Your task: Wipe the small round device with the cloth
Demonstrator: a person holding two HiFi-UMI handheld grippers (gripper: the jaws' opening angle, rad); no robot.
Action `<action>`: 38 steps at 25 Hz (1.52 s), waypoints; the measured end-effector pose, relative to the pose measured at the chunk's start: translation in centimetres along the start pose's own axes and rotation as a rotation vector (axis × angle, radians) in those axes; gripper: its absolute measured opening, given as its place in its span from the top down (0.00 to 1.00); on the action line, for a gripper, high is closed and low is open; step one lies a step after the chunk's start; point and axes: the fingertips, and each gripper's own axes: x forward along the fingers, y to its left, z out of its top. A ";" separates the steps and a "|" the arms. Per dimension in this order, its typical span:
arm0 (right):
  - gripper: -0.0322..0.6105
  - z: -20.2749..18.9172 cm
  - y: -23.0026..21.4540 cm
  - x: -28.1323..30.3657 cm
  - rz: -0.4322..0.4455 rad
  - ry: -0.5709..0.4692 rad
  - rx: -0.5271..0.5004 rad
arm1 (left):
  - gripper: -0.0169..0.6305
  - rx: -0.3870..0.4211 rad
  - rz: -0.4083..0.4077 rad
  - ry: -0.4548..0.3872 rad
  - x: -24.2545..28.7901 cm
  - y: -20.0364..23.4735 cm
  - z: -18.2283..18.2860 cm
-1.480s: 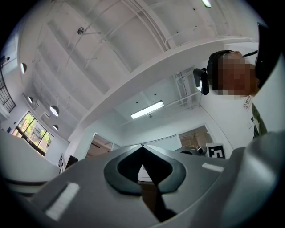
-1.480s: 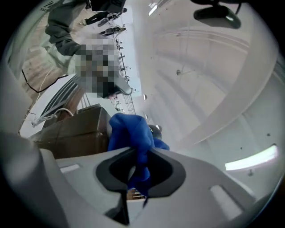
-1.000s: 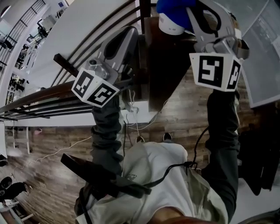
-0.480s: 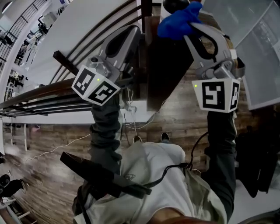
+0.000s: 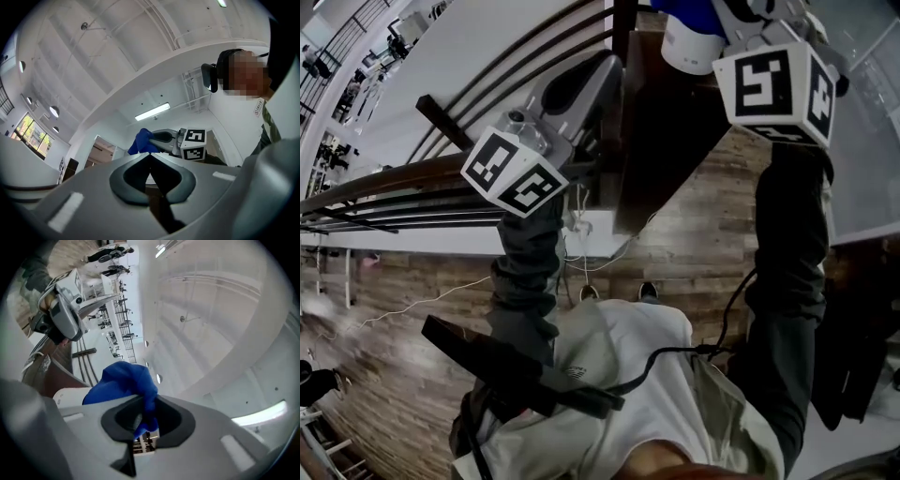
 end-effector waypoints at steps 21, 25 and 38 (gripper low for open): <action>0.85 2.1 12.4 -5.4 0.215 -0.136 -0.212 | 0.98 -0.005 -0.024 0.037 0.6 -1.2 -0.9; 0.85 1.2 11.0 -7.1 0.155 -0.168 -0.111 | 0.98 0.002 -0.006 0.046 0.0 -1.0 -1.3; 0.85 -3.5 3.8 -7.5 -0.108 -0.091 0.194 | 0.98 -0.008 -0.004 0.037 -1.1 -1.1 -0.5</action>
